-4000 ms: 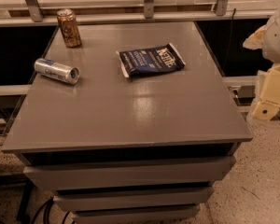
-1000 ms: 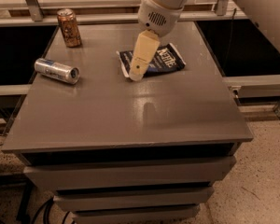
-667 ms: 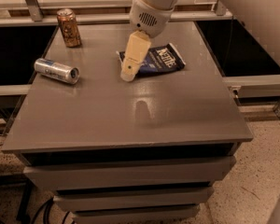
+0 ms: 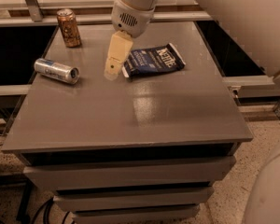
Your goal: Pick redbull can
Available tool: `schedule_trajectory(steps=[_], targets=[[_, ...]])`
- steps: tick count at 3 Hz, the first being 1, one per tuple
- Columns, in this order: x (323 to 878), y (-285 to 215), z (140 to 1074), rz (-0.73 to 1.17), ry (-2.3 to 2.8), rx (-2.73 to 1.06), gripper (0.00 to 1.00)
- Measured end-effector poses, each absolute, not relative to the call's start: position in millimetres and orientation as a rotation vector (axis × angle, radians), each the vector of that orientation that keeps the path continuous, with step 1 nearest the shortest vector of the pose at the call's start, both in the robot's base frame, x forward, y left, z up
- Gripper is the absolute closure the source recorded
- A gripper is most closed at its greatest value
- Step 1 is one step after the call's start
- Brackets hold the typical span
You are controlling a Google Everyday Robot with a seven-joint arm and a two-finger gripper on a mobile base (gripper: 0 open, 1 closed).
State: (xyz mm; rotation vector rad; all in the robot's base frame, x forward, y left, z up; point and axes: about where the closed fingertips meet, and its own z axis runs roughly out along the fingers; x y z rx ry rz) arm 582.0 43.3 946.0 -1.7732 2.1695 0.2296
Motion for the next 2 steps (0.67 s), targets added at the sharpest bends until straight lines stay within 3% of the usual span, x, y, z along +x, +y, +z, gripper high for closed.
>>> schedule_trajectory(steps=[2], targets=[[586.6,98.9,939.7,0.162,2.201,-1.671,0.0]])
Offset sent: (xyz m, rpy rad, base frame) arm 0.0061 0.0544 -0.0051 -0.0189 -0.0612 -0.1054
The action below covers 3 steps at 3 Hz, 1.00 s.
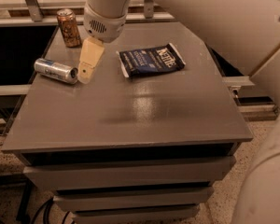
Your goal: Pick redbull can
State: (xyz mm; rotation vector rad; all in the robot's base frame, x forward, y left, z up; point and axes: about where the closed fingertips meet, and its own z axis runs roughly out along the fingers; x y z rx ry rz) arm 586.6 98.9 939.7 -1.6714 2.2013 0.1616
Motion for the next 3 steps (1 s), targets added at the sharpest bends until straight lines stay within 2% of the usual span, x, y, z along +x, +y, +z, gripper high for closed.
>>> schedule_trajectory(steps=[3], targets=[[605.2,124.4,934.9,0.178,2.219,-1.618,0.0]])
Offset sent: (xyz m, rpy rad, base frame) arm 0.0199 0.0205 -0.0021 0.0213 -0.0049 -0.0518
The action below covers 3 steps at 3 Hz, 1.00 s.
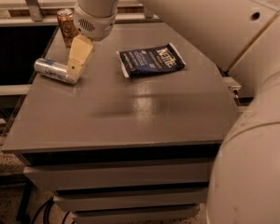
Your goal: Pick redbull can
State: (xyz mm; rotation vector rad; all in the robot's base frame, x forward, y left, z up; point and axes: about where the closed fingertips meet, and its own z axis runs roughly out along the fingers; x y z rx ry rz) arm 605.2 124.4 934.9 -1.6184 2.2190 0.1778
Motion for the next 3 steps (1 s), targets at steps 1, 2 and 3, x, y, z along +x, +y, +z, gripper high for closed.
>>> schedule_trajectory(steps=[1,2,3], targets=[[613.6,145.5,926.7,0.201,2.229,-1.614,0.0],[621.5,169.9,922.2,0.225,2.232,-1.615,0.0],[626.0,196.5,919.1,0.252,2.218,-1.619,0.0]])
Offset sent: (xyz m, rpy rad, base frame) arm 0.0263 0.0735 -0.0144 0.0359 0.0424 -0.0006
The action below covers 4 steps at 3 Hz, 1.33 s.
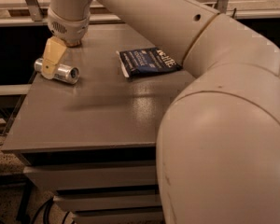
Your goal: Pick redbull can
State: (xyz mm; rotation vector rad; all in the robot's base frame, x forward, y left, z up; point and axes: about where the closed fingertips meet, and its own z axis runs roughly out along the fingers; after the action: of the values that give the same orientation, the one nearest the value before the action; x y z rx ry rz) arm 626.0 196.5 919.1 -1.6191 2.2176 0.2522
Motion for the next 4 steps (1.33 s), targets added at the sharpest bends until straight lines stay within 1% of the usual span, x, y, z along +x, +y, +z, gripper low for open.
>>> schedule_trajectory(steps=[2,4], targets=[[626.0,227.0,912.3,0.296,2.203,-1.618,0.0],[622.1,242.1,902.4,0.328,2.205,-1.624,0.0]])
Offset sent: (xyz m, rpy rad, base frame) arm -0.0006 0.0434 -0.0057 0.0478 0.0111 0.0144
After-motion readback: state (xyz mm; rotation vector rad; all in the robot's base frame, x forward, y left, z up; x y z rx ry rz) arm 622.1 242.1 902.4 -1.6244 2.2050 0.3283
